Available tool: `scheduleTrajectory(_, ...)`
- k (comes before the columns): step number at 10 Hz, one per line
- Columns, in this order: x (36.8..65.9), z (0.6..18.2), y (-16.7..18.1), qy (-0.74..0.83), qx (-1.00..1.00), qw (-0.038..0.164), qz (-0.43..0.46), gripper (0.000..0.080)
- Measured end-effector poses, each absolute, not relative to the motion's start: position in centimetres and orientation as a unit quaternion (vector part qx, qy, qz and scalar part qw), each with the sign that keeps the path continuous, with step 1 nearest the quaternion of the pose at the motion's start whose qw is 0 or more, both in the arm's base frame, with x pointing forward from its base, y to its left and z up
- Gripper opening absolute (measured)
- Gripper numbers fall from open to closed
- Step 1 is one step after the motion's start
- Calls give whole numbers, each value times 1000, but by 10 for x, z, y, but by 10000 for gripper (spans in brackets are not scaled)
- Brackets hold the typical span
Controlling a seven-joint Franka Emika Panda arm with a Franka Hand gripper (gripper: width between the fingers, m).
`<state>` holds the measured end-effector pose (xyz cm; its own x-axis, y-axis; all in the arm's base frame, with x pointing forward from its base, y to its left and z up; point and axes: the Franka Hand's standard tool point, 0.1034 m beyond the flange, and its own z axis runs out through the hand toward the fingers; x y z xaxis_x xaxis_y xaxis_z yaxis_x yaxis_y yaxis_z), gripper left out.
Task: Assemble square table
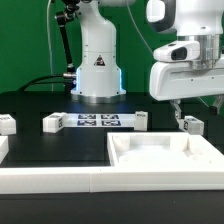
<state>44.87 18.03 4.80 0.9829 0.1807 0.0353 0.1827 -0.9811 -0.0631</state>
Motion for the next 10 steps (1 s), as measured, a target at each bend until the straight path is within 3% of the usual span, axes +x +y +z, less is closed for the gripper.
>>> scheduleTrajectory(3,447,47,179,-96,-995,27,3,649)
scheduleTrajectory(10,438,42,172,-100,-971,-28,215,649)
